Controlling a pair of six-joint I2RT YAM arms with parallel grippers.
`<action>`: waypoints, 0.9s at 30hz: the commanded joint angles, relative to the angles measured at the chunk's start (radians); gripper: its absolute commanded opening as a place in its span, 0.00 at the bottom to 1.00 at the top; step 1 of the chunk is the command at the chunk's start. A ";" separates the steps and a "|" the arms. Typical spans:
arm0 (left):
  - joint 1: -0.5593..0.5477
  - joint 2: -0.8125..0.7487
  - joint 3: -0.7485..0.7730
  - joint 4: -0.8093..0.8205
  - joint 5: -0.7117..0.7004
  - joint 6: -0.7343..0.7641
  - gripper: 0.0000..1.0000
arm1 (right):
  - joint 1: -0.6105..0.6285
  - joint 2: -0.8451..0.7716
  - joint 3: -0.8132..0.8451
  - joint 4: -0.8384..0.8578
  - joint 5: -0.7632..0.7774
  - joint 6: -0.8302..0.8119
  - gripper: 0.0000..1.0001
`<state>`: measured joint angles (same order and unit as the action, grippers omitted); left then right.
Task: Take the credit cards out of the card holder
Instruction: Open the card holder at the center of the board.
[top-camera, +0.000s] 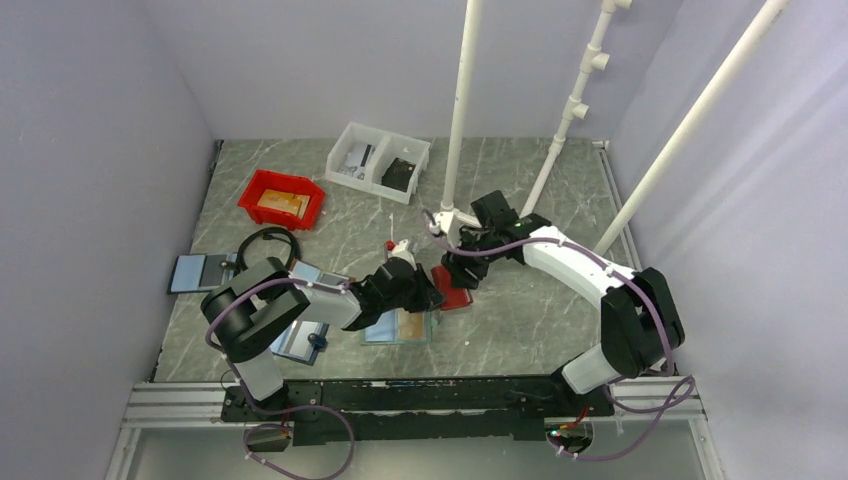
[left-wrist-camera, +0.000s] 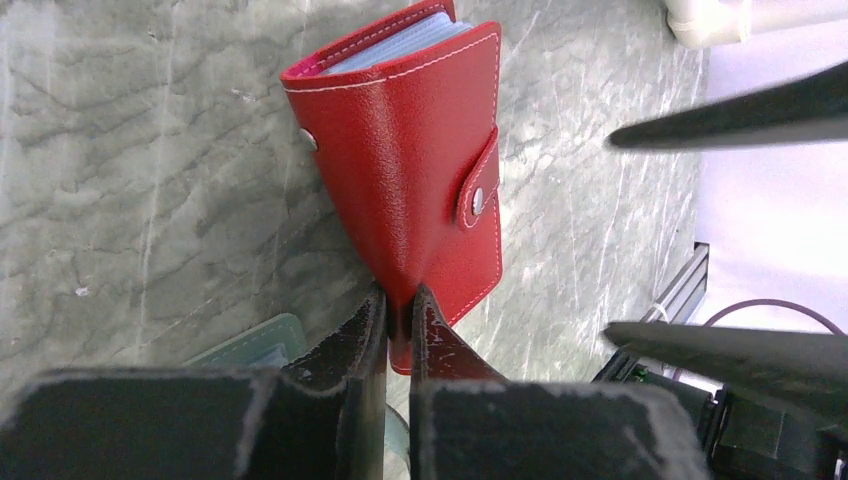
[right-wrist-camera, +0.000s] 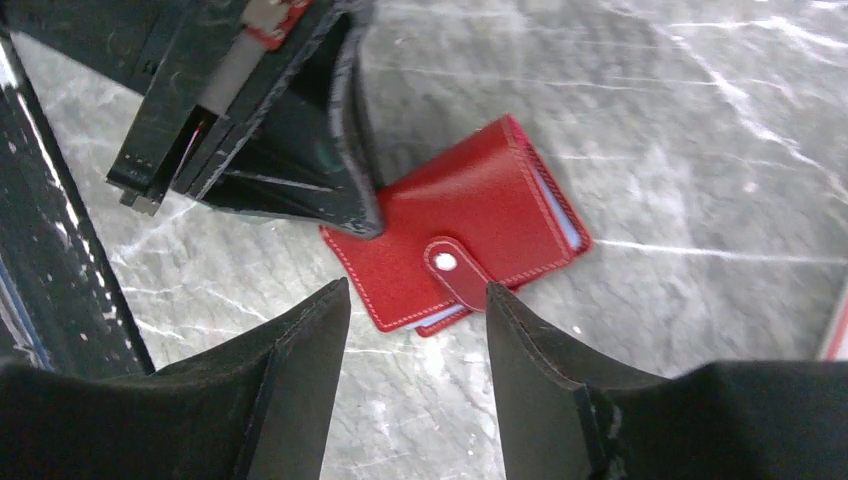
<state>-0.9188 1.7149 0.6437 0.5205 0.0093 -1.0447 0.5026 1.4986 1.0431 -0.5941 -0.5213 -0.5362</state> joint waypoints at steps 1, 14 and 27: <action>-0.009 -0.026 -0.037 0.033 0.014 0.006 0.01 | 0.037 0.000 -0.049 0.056 0.048 -0.099 0.54; -0.008 0.047 -0.104 0.300 0.089 -0.109 0.00 | 0.094 0.105 -0.048 0.121 0.196 -0.021 0.53; -0.008 0.028 -0.113 0.288 0.075 -0.153 0.00 | 0.126 0.096 -0.040 0.105 0.194 -0.033 0.56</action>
<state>-0.9192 1.7515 0.5396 0.7444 0.0715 -1.1751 0.6167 1.6066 0.9783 -0.5095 -0.3367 -0.5690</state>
